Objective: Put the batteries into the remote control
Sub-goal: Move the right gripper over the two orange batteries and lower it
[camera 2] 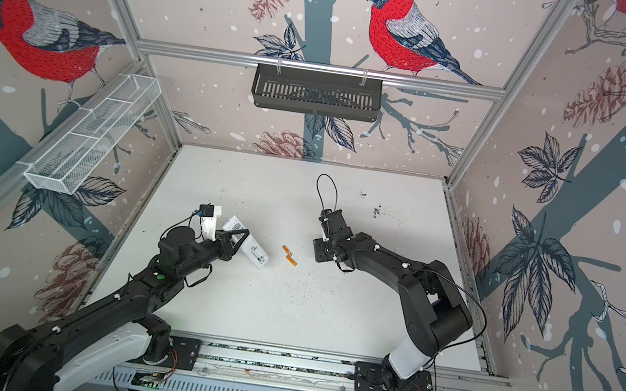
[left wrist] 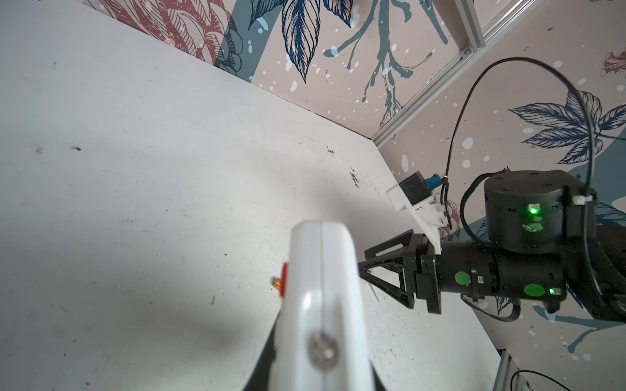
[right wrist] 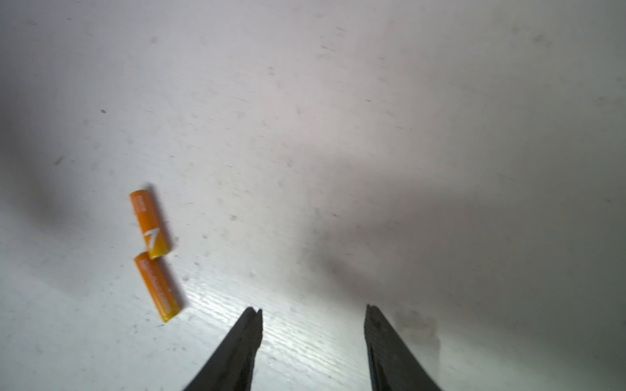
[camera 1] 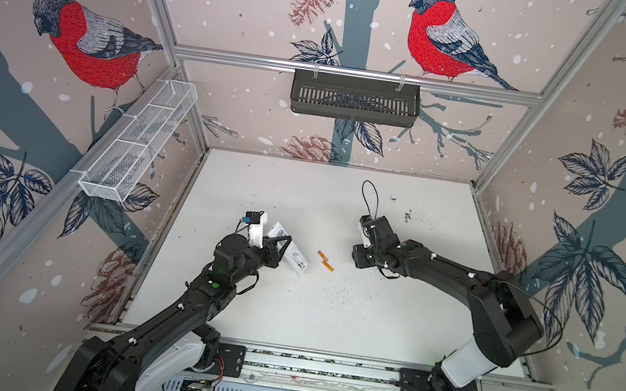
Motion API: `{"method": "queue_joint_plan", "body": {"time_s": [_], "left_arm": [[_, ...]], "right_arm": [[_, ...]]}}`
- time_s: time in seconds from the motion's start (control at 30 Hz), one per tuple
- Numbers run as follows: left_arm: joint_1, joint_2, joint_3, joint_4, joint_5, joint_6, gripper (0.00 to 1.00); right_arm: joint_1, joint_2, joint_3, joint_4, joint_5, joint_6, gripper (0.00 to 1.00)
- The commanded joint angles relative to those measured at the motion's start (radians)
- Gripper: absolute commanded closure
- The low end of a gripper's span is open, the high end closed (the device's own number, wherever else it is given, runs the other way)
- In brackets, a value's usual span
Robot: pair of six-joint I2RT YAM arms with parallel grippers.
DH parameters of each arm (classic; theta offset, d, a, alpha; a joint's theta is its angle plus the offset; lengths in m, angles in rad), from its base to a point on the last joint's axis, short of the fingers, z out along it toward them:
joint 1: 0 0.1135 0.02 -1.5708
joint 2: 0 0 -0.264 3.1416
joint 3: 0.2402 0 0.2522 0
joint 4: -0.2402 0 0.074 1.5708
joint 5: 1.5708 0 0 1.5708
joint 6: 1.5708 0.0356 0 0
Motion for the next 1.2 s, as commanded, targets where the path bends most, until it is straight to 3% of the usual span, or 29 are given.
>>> {"method": "queue_joint_plan", "body": {"time_s": [0.0,0.2,0.6,1.17], "left_arm": [[0.002,-0.007,0.020,-0.054,-0.037,0.003,1.00],[0.003,-0.051,0.009,-0.087,-0.069,-0.006,1.00],[0.003,-0.059,0.007,-0.090,-0.081,-0.007,1.00],[0.006,-0.071,0.008,-0.097,-0.091,-0.007,1.00]], "right_arm": [[0.046,0.036,0.040,0.046,-0.044,-0.053,0.47],[0.112,0.129,0.126,0.024,-0.054,-0.072,0.52],[0.183,0.175,0.161,0.006,-0.082,-0.085,0.53],[0.191,0.227,0.178,0.004,-0.111,-0.100,0.54]]}}
